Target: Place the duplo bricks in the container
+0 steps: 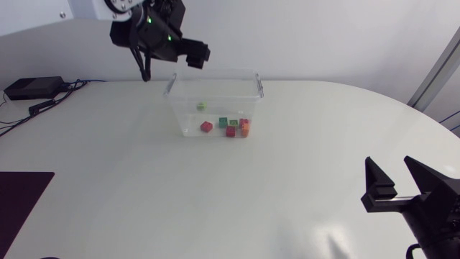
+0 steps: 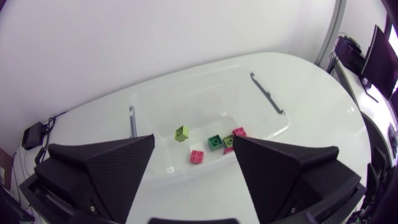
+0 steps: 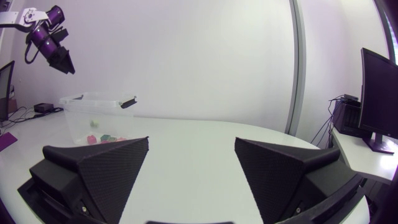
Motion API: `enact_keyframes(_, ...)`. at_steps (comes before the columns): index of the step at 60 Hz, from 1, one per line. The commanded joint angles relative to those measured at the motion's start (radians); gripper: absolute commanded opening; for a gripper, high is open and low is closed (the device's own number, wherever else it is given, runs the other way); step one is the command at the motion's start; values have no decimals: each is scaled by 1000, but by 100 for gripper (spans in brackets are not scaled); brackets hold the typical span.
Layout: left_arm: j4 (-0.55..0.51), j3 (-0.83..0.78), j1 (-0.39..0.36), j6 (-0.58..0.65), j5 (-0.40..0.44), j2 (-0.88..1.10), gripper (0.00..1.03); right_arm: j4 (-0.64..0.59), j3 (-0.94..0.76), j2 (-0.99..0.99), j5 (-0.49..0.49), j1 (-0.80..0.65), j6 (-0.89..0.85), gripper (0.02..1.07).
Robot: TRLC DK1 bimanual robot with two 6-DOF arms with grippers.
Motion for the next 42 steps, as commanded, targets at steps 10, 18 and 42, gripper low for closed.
enact_keyframes(10,45,-160,17,14,-11,-103,100,-6,-17,-5,-5,-4,-11,102)
enact_keyframes(18,53,-217,40,14,-11,-171,100,-6,-17,-5,-5,-4,-11,102)
enact_keyframes(42,401,-734,245,118,71,-562,100,-6,-17,-5,-5,-4,-11,102)
